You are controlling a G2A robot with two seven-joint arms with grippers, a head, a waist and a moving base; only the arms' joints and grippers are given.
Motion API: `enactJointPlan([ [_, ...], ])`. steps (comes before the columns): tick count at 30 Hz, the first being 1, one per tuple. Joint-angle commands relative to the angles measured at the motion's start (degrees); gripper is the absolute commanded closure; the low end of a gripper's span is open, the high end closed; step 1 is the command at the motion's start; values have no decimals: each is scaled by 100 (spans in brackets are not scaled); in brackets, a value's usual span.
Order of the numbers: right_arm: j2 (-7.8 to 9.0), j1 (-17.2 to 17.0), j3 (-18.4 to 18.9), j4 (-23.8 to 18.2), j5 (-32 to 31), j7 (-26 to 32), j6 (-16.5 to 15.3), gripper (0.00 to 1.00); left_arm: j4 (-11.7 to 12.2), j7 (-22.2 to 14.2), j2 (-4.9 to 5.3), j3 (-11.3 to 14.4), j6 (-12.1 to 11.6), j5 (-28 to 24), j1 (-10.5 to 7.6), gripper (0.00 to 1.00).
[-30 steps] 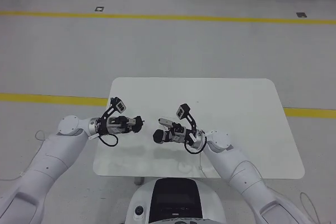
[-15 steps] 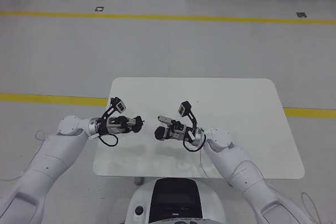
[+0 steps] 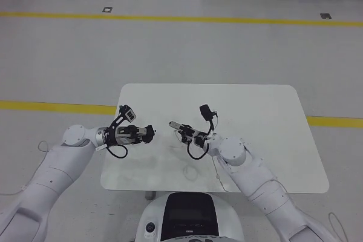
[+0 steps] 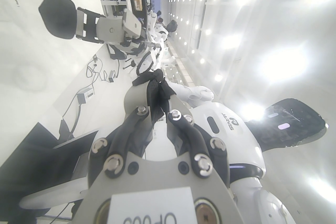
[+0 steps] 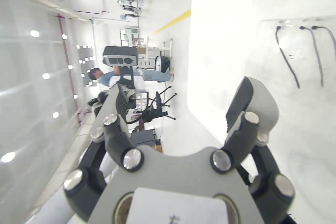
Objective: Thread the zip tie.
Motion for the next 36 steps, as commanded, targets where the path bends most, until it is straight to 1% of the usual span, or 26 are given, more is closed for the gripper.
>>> enactJointPlan([
  [1, 3, 11, -45, -11, -290, -53, 60, 0, 0, 0, 0, 0, 0, 0, 0, 100],
  [7, 3, 11, -45, -11, -290, -53, 60, 0, 0, 0, 0, 0, 0, 0, 0, 100],
  [9, 5, 27, -86, -76, -452, -100, 72, 0, 0, 0, 0, 0, 0, 0, 0, 100],
  [12, -4, 223, -193, -221, -777, 75, 437, 0, 0, 0, 0, 0, 0, 0, 0, 100],
  [14, -35, 477, -345, -216, -1055, 255, 889, 0, 0, 0, 0, 0, 0, 0, 0, 100],
  [15, -56, 559, -412, -174, -1091, 315, 932, 0, 0, 0, 0, 0, 0, 0, 0, 100],
  [16, -79, 669, -486, -47, -1147, 451, 932, 0, 0, 0, 0, 0, 0, 0, 0, 100],
  [17, -121, 849, -567, 163, -1216, 583, 932, 0, 0, 0, 0, 0, 0, 0, 0, 100],
  [19, -206, 1093, -685, 549, -1355, 655, 932, 0, 0, 0, 0, 0, 0, 0, 0, 100],
  [21, -340, 1331, -819, 948, -1366, 743, 932, 0, 0, 0, 0, 0, 0, 0, 0, 100],
  [24, -531, 1542, -955, 1466, -1483, 669, 932, 0, 0, 0, 0, 0, 0, 0, 0, 100],
  [25, -584, 1576, -991, 1568, -1519, 659, 932, 0, 0, 0, 0, 0, 0, 0, 0, 100],
  [27, -680, 1617, -1138, 1664, -1804, 655, 932, 0, 0, 0, 0, 0, 0, 0, 0, 100],
  [28, -699, 1607, -1152, 1667, -1870, 619, 932, 0, 0, 0, 0, 0, 0, 0, 0, 100],
  [35, -698, 1599, -1159, 1668, -1898, 603, 931, 0, 0, 0, 0, 0, 0, 0, 0, 100],
  [36, -693, 1595, -1216, 1717, -2121, 566, 932, 0, 0, 0, 0, 0, 0, 0, 0, 100],
])
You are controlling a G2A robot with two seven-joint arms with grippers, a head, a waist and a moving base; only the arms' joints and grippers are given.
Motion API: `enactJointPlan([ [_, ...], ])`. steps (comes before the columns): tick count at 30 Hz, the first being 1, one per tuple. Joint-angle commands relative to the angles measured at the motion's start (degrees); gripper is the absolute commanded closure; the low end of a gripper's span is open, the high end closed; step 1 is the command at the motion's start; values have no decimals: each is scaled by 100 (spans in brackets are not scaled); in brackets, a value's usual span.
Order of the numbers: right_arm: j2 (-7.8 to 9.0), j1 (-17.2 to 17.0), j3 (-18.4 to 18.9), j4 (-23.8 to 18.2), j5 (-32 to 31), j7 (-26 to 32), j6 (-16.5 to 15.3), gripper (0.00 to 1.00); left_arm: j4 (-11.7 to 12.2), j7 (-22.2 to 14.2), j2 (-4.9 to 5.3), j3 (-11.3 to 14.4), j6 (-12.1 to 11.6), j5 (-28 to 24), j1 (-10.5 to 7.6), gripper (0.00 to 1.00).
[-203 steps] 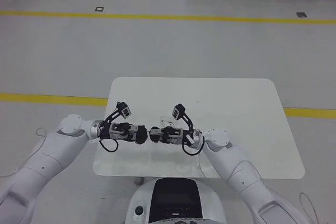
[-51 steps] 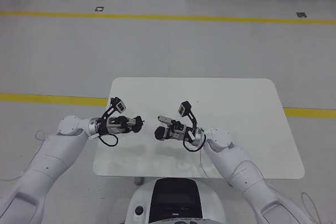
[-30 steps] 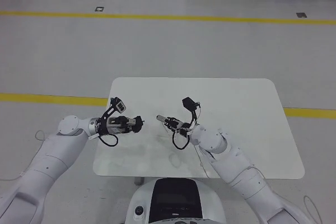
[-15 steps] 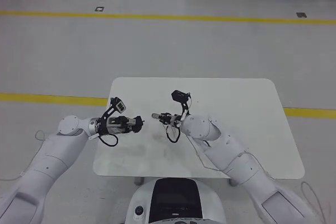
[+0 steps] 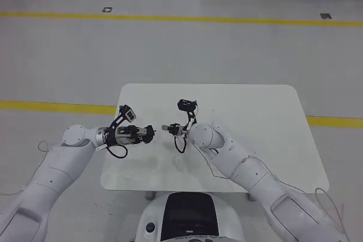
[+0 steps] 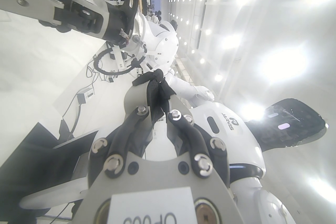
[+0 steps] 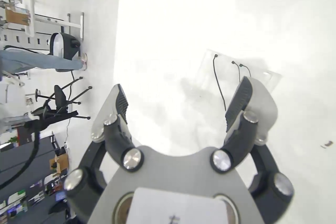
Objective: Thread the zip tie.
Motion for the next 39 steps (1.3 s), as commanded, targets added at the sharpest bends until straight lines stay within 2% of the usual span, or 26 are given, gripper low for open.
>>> enactJointPlan([
  [1, -2, 20, -96, 92, -478, -52, 0, 0, 0, 0, 0, 0, 0, 0, 0, 100],
  [4, -96, 180, -177, 272, -1064, 299, 0, 0, 0, 0, 0, 0, 0, 0, 0, 100],
  [7, -268, 364, -224, 404, -1500, 741, 0, 0, 0, 0, 0, 0, 0, 0, 0, 100],
  [12, -636, 618, -240, 717, -2089, 1397, 0, 0, 0, 0, 0, 0, 0, 0, 0, 100],
  [17, -970, 707, -133, 1078, -2582, 1832, 0, 0, 0, 0, 0, 0, 0, 0, 0, 100],
  [24, -970, 707, -133, 1078, -2582, 1832, 0, 0, 0, 0, 0, 0, 0, 0, 0, 100],
  [26, -962, 636, -165, 1115, -2659, 1780, -110, 0, 0, 0, 0, 0, 0, 0, 0, 100],
  [30, -1017, 735, -310, 1228, -2845, 2166, 0, 0, 0, 0, 0, 0, 0, 0, 0, 100],
  [37, -1034, 758, -333, 1249, -2869, 2172, 0, 0, 0, 0, 0, 0, 0, 0, 0, 100],
  [39, -1020, 669, -310, 1228, -2908, 2001, -75, 0, 0, 0, 0, 0, 0, 0, 0, 100],
])
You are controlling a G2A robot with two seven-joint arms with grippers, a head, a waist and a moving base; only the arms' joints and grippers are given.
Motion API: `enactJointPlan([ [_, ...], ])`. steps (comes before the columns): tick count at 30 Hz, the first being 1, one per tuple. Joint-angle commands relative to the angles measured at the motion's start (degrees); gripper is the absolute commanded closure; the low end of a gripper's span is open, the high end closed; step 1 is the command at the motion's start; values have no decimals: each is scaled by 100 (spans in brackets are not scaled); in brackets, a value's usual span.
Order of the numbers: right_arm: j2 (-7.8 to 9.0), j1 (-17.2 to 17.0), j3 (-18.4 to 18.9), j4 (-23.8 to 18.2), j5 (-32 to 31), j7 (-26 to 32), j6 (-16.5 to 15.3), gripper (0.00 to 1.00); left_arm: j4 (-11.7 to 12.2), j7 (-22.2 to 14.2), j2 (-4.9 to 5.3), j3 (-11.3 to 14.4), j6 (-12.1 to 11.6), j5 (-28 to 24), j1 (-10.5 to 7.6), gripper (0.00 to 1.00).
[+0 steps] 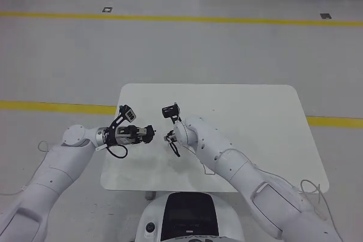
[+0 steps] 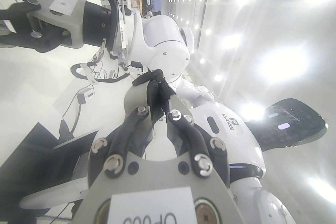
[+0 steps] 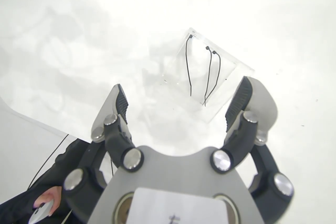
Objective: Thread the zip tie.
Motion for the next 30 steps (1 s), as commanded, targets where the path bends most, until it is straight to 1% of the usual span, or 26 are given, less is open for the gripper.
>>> enactJointPlan([
  [1, 13, -54, 19, -24, -51, -76, -50, 0, 0, 0, 0, 0, 0, 0, 0, 100],
  [4, 25, -71, -2, -91, -202, 53, -87, 0, 0, 0, 0, 0, 0, 0, 0, 100],
  [8, 49, -144, -3, -273, -398, 85, -122, 0, 0, 0, 0, 0, 0, 0, 0, 100],
  [10, 73, -217, 30, -417, -444, 58, -229, 16, 0, 0, 0, 0, 0, 0, 0, 100],
  [12, 99, -264, 76, -495, -503, 67, -270, 42, 0, 0, 0, 0, 0, 0, 0, 100],
  [13, 109, -289, 93, -535, -535, 75, -272, 52, 0, 0, 0, 0, 0, 0, 0, 100],
  [15, 128, -335, 132, -611, -592, 108, -279, 57, 0, 0, 0, 0, 0, 0, 0, 100],
  [16, 134, -348, 148, -629, -614, 120, -276, 62, 0, 0, 0, 0, 0, 0, 0, 100],
  [20, 147, -386, 233, -640, -636, 119, -281, 69, 0, 0, 0, 0, 0, 0, 0, 100],
  [22, 148, -396, 262, -634, -651, 114, -295, 70, 0, 0, 0, 0, 0, 0, 0, 100],
  [25, 146, -403, 290, -605, -680, 93, -312, 75, 0, 0, 0, 0, 0, 0, 0, 100],
  [29, 117, -366, 275, -475, -732, 101, -280, 85, 0, 0, 0, 0, 0, 0, 0, 100],
  [30, 103, -351, 260, -427, -745, 105, -257, 89, 0, 0, 0, 0, 0, 0, 0, 100],
])
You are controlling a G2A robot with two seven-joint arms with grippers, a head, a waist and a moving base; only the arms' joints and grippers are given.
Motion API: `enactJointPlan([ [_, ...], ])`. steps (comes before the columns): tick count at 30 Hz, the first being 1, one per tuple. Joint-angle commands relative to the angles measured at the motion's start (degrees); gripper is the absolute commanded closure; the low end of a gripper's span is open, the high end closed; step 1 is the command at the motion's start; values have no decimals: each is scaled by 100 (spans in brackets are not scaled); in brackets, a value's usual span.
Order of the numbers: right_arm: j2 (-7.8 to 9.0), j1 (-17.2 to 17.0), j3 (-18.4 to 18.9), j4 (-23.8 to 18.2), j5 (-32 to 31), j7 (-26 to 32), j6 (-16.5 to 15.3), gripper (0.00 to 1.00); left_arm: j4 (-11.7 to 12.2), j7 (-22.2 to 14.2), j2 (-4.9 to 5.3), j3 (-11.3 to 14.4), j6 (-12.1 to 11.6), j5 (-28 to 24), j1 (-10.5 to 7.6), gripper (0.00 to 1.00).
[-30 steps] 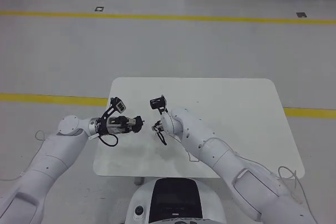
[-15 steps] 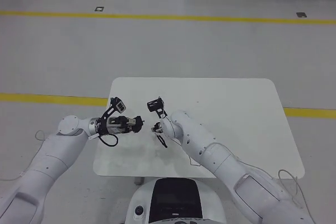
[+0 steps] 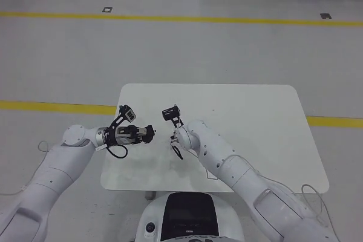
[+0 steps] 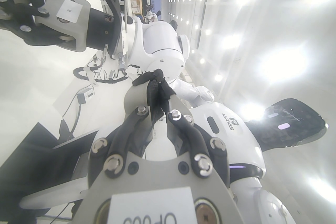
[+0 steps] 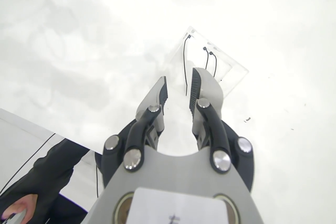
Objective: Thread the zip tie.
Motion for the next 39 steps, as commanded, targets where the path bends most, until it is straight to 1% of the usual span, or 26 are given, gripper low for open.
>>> enactJointPlan([
  [1, -33, 40, -35, 108, -11, 9, 46, 89, 0, 0, 0, 0, 0, 0, 0, 100],
  [3, -68, 87, -65, 217, 7, 23, 61, 94, 0, 0, 0, 0, 0, 0, 0, 100],
  [5, -114, 153, -100, 366, 46, 46, 57, 95, 0, 0, 0, 0, 0, 0, 0, 100],
  [6, -134, 182, -119, 436, 57, 58, 54, 94, 0, 0, 0, 0, 0, 0, 0, 100],
  [9, -203, 267, -171, 646, 118, 49, 19, 100, 0, 0, 0, 0, 0, 0, 0, 100],
  [18, -414, 535, -366, 1297, 242, 213, -206, 100, 0, 0, 0, 0, 0, 0, 0, 100],
  [30, -610, 727, -545, 1779, 252, 448, -548, 100, 0, 0, 0, 0, 0, 0, 0, 100],
  [32, -634, 746, -553, 1818, 255, 439, -558, 100, 0, 0, 0, 0, 0, 0, 0, 100],
  [36, -664, 732, -475, 1854, 329, 116, -465, 100, 0, 0, 0, 0, 0, 0, 0, 100],
  [38, -682, 724, -485, 1865, 307, 44, -447, 100, 0, 0, 0, 0, 0, 0, 0, 100],
  [39, -692, 719, -493, 1866, 296, 4, -446, 89, 0, 0, 0, 0, 0, 0, 0, 100],
])
